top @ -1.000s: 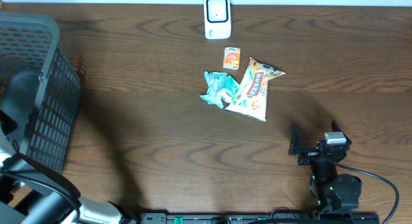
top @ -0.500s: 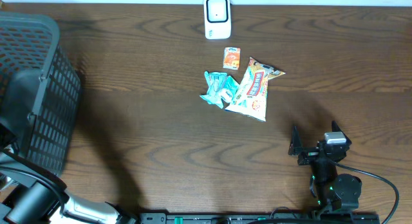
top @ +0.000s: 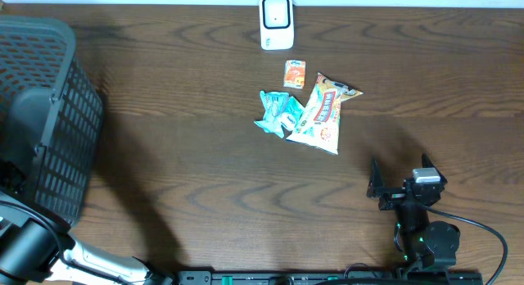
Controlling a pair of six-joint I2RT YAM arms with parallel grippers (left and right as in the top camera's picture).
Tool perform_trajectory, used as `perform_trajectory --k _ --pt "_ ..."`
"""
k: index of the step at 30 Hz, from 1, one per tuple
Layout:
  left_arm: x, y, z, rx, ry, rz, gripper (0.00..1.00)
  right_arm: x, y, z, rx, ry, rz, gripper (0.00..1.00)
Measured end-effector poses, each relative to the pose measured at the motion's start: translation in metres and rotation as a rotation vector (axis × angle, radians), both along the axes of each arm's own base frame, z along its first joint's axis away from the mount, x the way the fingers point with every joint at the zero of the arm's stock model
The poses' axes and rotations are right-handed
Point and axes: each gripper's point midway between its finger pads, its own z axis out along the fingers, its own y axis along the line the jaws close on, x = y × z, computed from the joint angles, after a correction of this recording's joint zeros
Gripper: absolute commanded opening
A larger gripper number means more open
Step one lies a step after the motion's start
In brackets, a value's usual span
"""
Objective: Scan the item barcode
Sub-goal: 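Reach the left gripper into the basket and grasp the dark round tin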
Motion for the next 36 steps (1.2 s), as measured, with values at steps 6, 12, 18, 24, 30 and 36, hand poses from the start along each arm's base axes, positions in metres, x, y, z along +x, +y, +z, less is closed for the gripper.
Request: perform_trajectory --k 6,12,18,24,30,36 --pt "-0.002 0.003 -0.001 -0.011 -0.029 0.004 0.83 0.0 0.0 0.0 0.0 0.0 0.0 0.99" --pt "0.004 0.0 -0.003 -0.09 -0.152 -0.028 0.83 0.0 0.0 0.0 0.0 0.0 0.0 0.99" --pt "0.007 -0.003 -0.003 -0.117 -0.194 -0.044 0.82 0.0 0.0 0.0 0.0 0.0 0.0 0.99" --pt "0.008 -0.008 -0.018 -0.164 -0.188 -0.044 0.82 0.0 0.0 0.0 0.0 0.0 0.0 0.99" --pt "0.01 -0.012 -0.024 -0.19 -0.194 -0.049 0.8 0.0 0.0 0.0 0.0 0.0 0.0 0.99" --pt "0.012 -0.014 -0.024 -0.2 -0.208 -0.052 0.74 0.0 0.0 0.0 0.0 0.0 0.0 0.99"
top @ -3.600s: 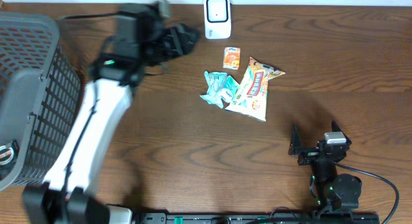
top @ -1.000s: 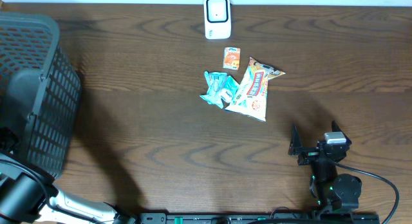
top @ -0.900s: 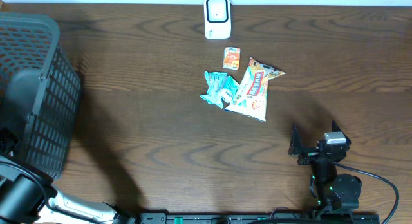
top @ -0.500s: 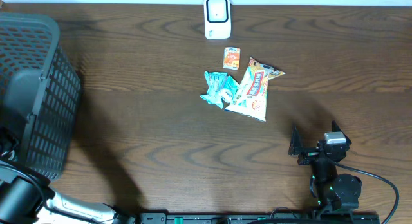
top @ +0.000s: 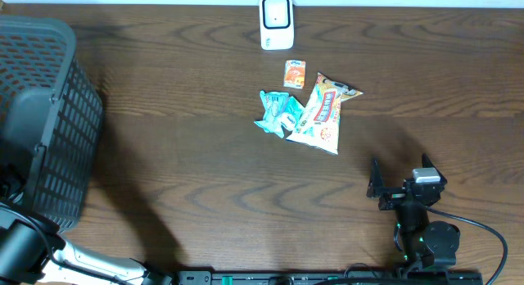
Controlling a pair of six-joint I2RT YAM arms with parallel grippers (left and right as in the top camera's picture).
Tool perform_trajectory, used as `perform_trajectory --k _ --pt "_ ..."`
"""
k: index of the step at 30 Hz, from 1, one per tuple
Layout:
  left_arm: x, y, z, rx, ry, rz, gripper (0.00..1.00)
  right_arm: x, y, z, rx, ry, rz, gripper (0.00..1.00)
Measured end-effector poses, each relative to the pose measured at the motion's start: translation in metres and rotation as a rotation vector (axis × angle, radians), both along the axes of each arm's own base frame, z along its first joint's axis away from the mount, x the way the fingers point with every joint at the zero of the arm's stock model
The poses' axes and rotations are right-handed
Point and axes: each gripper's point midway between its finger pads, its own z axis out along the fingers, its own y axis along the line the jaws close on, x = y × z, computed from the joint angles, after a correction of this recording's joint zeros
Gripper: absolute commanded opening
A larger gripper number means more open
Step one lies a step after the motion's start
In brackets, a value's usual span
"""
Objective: Scan the item barcode
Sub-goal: 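Reach the left gripper into the basket and grasp the dark round tin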
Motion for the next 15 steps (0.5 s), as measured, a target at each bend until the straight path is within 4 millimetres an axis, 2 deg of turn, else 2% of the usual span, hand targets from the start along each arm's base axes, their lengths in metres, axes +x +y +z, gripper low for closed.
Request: perform_trajectory --k 3,4,15 --pt "0.0005 -0.0008 0.0002 -0.003 -0.003 -0.007 0.62 0.0 0.0 0.0 0.0 0.0 0.0 0.99" --pt "0.0006 -0.0009 0.0002 -0.004 -0.003 -0.005 0.61 0.0 -0.0001 0.0 0.0 0.0 0.0 0.99" --pt "0.0022 -0.0041 0.0023 -0.016 -0.016 -0.011 0.62 0.0 0.0 0.0 0.0 0.0 0.0 0.99"
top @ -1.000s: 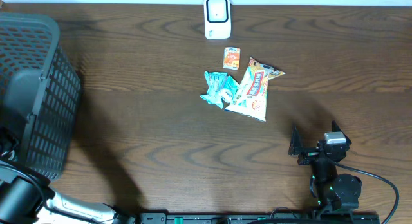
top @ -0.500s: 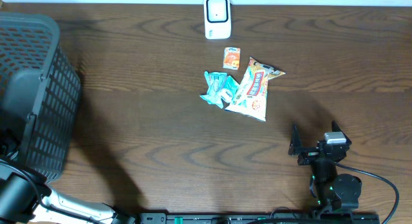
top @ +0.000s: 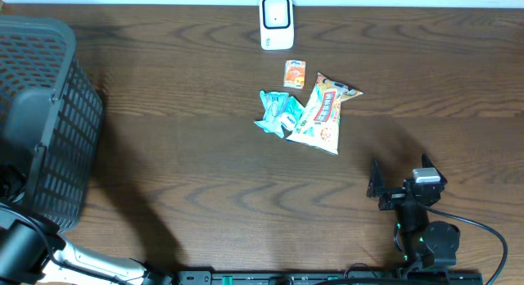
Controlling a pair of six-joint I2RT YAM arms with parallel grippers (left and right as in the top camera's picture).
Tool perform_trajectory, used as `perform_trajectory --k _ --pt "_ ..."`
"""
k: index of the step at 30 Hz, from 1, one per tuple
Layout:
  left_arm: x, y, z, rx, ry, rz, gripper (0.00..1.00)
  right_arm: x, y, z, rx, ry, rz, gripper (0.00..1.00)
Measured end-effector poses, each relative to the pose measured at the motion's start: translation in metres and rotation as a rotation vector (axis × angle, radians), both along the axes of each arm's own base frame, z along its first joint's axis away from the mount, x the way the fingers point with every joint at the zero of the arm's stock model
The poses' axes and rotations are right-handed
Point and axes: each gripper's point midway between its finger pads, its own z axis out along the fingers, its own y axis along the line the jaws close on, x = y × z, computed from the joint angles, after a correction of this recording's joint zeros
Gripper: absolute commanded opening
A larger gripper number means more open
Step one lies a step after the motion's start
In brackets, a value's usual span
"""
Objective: Scan the item barcode
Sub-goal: 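Reach the left gripper into the basket and grasp the dark round tin, then lift the dark tin out and carry it toward the scanner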
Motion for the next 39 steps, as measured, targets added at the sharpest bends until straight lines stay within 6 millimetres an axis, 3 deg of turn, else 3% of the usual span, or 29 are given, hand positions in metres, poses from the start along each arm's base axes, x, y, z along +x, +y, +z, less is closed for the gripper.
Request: perform_trajectory --k 6,12,20,25,30,34,39 --pt "0.005 -0.005 0.007 -0.017 -0.037 0.004 0.61 0.0 0.0 0.0 0.0 0.0 0.0 0.99" --pt "0.022 -0.01 0.044 0.023 -0.136 0.0 0.62 0.0 0.0 0.0 0.0 0.0 0.0 0.99" --pt "0.068 -0.045 0.138 0.16 -0.343 -0.12 0.62 0.0 0.0 0.0 0.0 0.0 0.0 0.99" --pt "0.1 -0.072 0.222 0.314 -0.55 -0.159 0.62 0.0 0.0 0.0 0.0 0.0 0.0 0.99" --pt "0.127 -0.123 0.32 0.451 -0.829 -0.249 0.62 0.0 0.0 0.0 0.0 0.0 0.0 0.99" --pt "0.134 -0.185 0.379 0.492 -1.006 -0.365 0.62 0.0 0.0 0.0 0.0 0.0 0.0 0.99" --pt "0.141 -0.266 0.399 0.404 -1.105 -0.538 0.62 0.0 0.0 0.0 0.0 0.0 0.0 0.99"
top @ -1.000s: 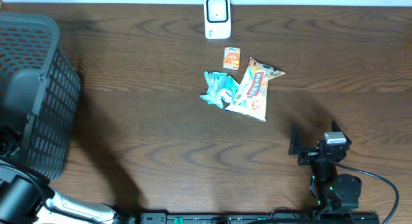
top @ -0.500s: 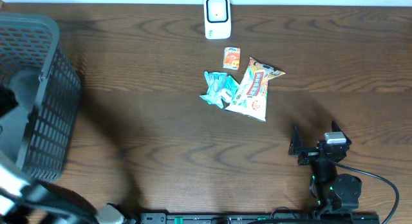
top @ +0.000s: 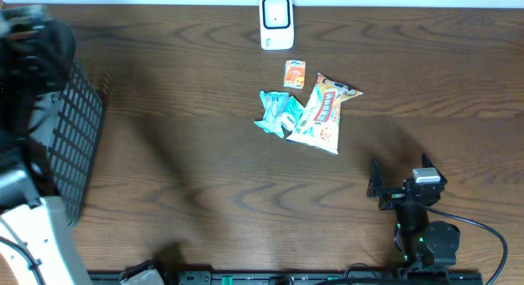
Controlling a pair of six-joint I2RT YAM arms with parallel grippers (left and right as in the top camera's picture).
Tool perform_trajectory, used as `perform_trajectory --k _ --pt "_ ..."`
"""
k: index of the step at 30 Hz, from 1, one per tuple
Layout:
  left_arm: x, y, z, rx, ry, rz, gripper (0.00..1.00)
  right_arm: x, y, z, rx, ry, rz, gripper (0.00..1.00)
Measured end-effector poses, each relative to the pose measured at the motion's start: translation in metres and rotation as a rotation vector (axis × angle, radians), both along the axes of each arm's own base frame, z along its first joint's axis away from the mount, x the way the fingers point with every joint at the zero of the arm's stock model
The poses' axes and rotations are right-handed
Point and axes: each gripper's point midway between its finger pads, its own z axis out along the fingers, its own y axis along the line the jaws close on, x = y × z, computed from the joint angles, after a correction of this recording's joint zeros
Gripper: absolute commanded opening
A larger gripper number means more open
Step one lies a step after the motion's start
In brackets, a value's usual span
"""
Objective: Scan the item barcode
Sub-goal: 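Lift the dark tin out and carry it toward the scanner, then release the tin on the table and pull the left arm back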
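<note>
The white barcode scanner (top: 277, 23) stands at the table's far edge, near the middle. In front of it lie a small orange packet (top: 295, 74), a teal packet (top: 278, 113) and a white-and-orange snack bag (top: 323, 113), the last two touching. My right gripper (top: 375, 187) rests low at the near right, pointing left, well short of the items; its jaw state does not show. My left arm (top: 37, 228) reaches up over the far left, its dark end (top: 29, 43) blurred above the basket.
A black mesh basket (top: 78, 137) fills the left edge of the table, partly hidden by my left arm. A black cable (top: 483, 232) loops from the right arm's base. The brown wooden table (top: 205, 170) spreads between basket and items.
My left arm has swung from the near left corner up over the basket; its dark end is now blurred at the far left. The right arm and the items have not moved.
My left arm lay low at the near left corner through all three earlier moments, shifting only slightly. The right arm stayed parked at the near right. The packets and scanner kept their places. Now the left arm stands raised over the basket.
</note>
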Motion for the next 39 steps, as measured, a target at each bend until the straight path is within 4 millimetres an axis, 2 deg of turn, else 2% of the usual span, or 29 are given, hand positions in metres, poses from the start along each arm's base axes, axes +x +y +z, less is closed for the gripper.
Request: perform_trajectory --k 3,4,7,10,12,16,20,24,28,31,32,34,39 --pt "0.01 -0.051 -0.009 -0.014 0.033 -0.143 0.62 0.0 0.0 0.0 0.0 0.0 0.0 0.99" --pt "0.014 -0.072 -0.015 -0.02 0.052 -0.204 0.62 0.0 0.0 0.0 0.0 0.0 0.0 0.99" --pt "0.025 -0.118 -0.035 -0.033 0.112 -0.329 0.62 0.0 0.0 0.0 0.0 0.0 0.0 0.99" --pt "0.039 -0.16 -0.067 -0.041 0.207 -0.43 0.62 0.0 0.0 0.0 0.0 0.0 0.0 0.99" --pt "0.05 -0.183 -0.097 -0.037 0.291 -0.468 0.62 0.0 0.0 0.0 0.0 0.0 0.0 0.99" --pt "0.071 -0.214 -0.163 -0.009 0.455 -0.486 0.62 0.0 0.0 0.0 0.0 0.0 0.0 0.99" --pt "0.084 -0.232 -0.229 0.032 0.603 -0.478 0.62 0.0 0.0 0.0 0.0 0.0 0.0 0.99" --pt "0.094 -0.243 -0.286 0.071 0.709 -0.464 0.62 0.0 0.0 0.0 0.0 0.0 0.0 0.99" --pt "0.1 -0.25 -0.329 0.092 0.776 -0.461 0.63 0.0 0.0 0.0 0.0 0.0 0.0 0.99" --pt "0.101 -0.251 -0.35 0.101 0.812 -0.457 0.63 0.0 0.0 0.0 0.0 0.0 0.0 0.99" --pt "0.101 -0.251 -0.355 0.103 0.822 -0.454 0.7 0.0 0.0 0.0 0.0 0.0 0.0 0.99" --pt "0.1 -0.251 -0.366 0.1 0.845 -0.449 0.76 0.0 0.0 0.0 0.0 0.0 0.0 0.99" --pt "0.099 -0.25 -0.373 0.088 0.864 -0.438 0.79 0.0 0.0 0.0 0.0 0.0 0.0 0.99"
